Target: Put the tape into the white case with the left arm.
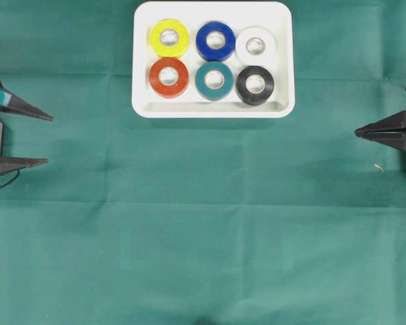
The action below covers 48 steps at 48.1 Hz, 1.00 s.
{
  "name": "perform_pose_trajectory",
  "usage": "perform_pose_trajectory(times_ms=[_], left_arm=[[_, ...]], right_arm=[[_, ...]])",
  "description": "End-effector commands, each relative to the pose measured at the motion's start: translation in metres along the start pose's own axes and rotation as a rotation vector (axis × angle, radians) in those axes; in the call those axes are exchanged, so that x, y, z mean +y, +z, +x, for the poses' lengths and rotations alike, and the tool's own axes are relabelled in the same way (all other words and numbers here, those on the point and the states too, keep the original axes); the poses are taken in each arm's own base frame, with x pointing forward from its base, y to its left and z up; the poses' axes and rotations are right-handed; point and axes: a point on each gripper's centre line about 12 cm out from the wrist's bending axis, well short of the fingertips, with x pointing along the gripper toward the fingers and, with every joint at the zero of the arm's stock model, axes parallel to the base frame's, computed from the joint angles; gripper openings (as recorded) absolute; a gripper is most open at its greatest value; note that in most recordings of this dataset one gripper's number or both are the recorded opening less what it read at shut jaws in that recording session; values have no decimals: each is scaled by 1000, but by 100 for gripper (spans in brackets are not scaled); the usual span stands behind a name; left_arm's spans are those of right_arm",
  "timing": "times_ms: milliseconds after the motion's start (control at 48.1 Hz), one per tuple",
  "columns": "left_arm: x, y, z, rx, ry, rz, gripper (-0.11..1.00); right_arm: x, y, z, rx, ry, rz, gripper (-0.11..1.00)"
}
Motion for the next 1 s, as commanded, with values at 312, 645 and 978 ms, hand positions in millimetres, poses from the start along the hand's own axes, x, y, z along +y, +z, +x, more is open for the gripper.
perform_pose_trajectory(times_ms=[312,645,978], left_arm=[[0,-11,0,16,8,-16,99],[0,-19,-5,-38,13,-6,99],[0,-19,-9,-57,13,-6,99]], right_arm=[[0,2,0,-29,2,-1,-9],[0,2,0,-29,2,-1,-9],[0,2,0,-29,2,-1,-9]])
